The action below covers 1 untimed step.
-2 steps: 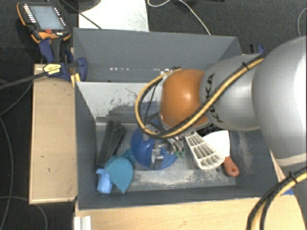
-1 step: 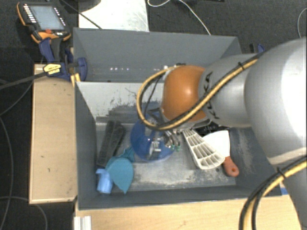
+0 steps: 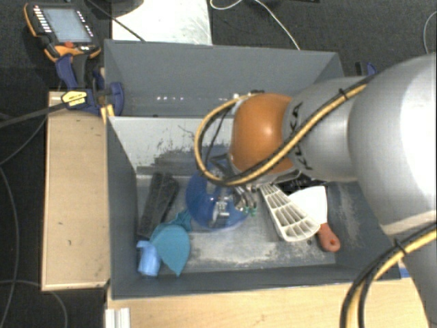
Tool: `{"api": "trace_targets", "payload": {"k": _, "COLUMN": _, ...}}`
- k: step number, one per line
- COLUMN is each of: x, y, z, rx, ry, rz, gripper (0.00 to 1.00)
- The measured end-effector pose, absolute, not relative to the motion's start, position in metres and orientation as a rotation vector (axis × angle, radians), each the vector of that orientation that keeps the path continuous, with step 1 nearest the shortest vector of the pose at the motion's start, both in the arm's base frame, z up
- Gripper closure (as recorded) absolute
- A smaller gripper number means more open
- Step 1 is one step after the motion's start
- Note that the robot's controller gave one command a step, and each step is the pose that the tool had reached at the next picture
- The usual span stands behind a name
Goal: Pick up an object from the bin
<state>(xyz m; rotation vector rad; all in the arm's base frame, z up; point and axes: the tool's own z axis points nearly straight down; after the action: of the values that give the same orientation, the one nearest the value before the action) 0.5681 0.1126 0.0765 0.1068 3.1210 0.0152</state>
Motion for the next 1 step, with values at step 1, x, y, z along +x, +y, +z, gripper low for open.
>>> {"api": "trace_targets", "payload": {"k": 1, "x": 0.5683, "y": 0.1433, "z": 0.0750, "rx": 0.581, "ry": 3.058, "rz": 0.024, "gripper": 0.00}}
